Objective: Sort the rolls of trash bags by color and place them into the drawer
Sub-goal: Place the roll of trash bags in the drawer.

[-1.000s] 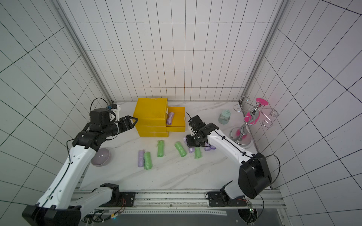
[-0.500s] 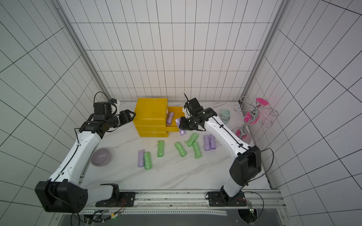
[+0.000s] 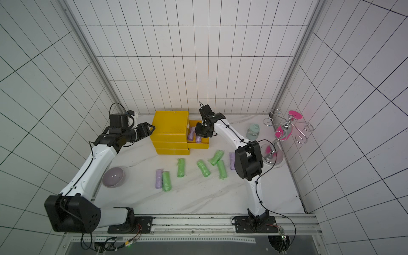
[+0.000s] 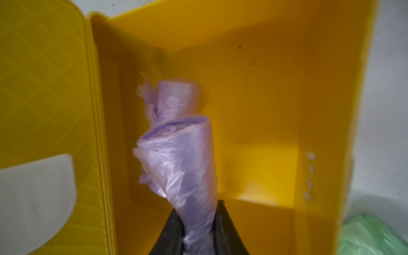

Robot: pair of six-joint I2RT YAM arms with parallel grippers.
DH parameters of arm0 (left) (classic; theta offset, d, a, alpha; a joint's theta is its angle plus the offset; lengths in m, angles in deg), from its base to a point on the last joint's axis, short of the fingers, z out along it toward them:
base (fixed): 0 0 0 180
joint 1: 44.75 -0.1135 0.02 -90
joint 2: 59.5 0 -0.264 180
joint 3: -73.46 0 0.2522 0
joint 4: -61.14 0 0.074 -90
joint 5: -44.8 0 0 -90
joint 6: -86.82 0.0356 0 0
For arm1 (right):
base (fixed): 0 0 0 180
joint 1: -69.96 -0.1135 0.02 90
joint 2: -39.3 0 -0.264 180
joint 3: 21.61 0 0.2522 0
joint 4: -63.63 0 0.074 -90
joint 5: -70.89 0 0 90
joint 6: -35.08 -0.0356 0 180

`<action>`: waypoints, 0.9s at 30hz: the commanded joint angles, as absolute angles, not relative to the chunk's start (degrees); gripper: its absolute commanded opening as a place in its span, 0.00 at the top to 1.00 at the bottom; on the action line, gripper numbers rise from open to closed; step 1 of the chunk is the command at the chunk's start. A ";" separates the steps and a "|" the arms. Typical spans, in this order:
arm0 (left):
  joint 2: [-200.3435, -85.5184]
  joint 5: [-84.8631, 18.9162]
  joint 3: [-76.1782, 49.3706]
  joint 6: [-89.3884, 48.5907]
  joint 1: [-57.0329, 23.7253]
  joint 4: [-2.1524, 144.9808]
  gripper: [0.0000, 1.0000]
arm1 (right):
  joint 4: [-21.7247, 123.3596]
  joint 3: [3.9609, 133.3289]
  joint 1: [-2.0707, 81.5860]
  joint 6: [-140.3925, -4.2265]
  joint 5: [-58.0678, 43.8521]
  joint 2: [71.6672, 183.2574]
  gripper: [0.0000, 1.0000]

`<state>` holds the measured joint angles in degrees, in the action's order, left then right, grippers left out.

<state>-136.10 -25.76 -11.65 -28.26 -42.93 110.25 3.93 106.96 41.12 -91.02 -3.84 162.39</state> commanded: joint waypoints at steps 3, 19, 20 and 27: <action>-137.30 -23.98 -12.45 -28.67 -42.64 108.03 0.32 | 2.95 113.30 41.26 -94.62 -3.71 165.99 0.76; -136.84 -22.91 -11.85 -29.10 -42.56 107.86 0.32 | 10.32 111.57 40.67 -97.30 4.02 165.04 0.48; -136.66 -22.91 -11.70 -29.11 -42.56 107.86 0.32 | 10.33 110.92 40.89 -96.84 3.65 164.08 0.47; -134.53 -23.34 -11.38 -29.27 -42.56 108.97 0.32 | 9.84 106.80 42.01 -93.31 1.10 156.63 0.45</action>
